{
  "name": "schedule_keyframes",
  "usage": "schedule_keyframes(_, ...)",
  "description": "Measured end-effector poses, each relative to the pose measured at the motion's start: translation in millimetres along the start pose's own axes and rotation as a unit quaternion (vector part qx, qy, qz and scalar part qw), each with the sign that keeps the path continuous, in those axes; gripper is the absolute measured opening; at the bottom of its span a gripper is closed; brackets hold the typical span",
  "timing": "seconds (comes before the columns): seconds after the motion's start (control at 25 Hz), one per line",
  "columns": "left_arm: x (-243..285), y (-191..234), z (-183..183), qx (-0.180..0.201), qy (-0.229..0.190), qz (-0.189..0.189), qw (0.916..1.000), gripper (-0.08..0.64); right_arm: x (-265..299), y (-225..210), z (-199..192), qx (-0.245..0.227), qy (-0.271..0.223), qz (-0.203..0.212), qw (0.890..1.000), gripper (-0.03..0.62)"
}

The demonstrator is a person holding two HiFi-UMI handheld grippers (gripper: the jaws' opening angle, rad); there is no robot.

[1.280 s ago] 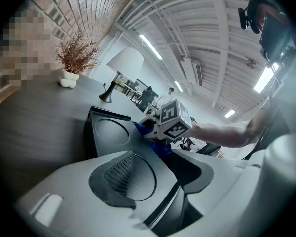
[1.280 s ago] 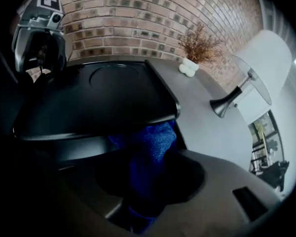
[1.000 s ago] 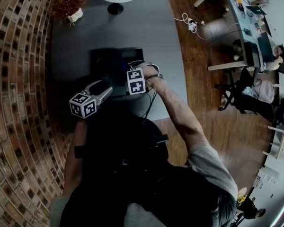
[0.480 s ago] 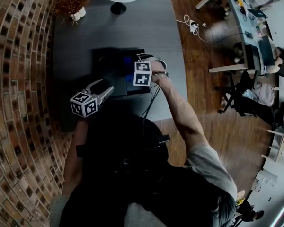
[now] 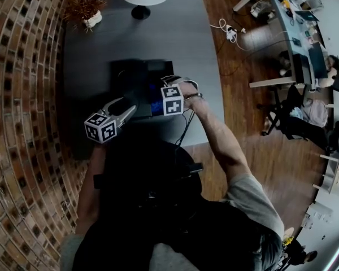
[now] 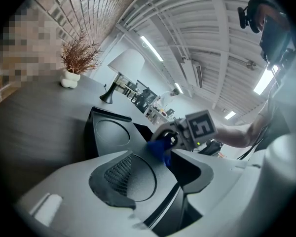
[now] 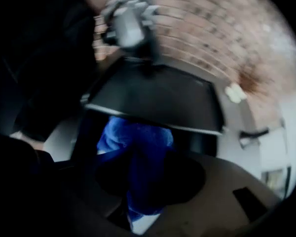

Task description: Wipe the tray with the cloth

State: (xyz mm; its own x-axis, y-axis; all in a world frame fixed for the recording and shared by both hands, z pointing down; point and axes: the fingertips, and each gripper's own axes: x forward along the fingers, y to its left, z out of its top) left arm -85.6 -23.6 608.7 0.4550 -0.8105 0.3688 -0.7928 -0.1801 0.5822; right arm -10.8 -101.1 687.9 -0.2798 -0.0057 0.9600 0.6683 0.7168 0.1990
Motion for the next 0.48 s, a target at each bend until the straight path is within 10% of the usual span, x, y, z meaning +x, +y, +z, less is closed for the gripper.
schedule_keyframes(0.12,0.2,1.9,0.5,0.001,0.000,0.001,1.0000,0.238,-6.0,-87.3,-26.7,0.202,0.016,-0.133,0.970,0.138)
schedule_keyframes(0.2,0.2,1.7,-0.4,-0.001,0.000,0.001,1.0000,0.238,2.4,-109.2,-33.4,0.275,0.021,-0.151,0.949,0.138)
schedule_keyframes(0.32,1.6,-1.4,-2.2,-0.001,0.003,0.000,1.0000,0.238,19.8,-104.3,-23.8,0.278,0.024,-0.140,0.950,0.137)
schedule_keyframes(0.48,2.0,-0.3,-0.7,0.002,0.003,0.000,1.0000,0.238,25.4,-84.7,-5.1,0.181,0.014,-0.109,0.977,0.135)
